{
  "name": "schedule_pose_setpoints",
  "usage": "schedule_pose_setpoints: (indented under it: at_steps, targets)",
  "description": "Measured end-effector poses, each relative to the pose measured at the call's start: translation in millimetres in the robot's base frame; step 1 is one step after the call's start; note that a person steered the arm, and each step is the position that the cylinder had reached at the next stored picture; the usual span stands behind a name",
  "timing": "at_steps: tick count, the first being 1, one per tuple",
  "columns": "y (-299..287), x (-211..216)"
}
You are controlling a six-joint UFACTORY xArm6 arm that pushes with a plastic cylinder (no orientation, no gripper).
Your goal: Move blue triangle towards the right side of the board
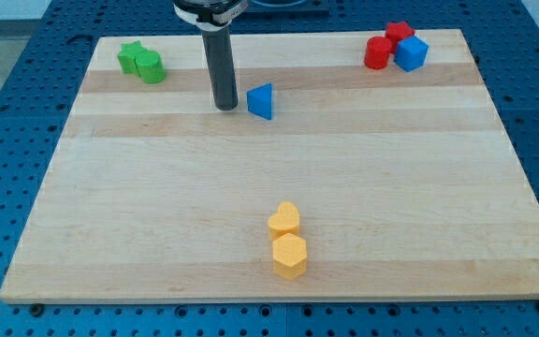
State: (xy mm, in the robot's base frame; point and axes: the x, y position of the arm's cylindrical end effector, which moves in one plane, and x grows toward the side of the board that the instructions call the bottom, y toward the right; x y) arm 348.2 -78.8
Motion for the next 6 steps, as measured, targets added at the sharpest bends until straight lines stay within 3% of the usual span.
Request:
schedule_pose_setpoints:
  at_steps: [6]
  targets:
    - [83.0,2.1]
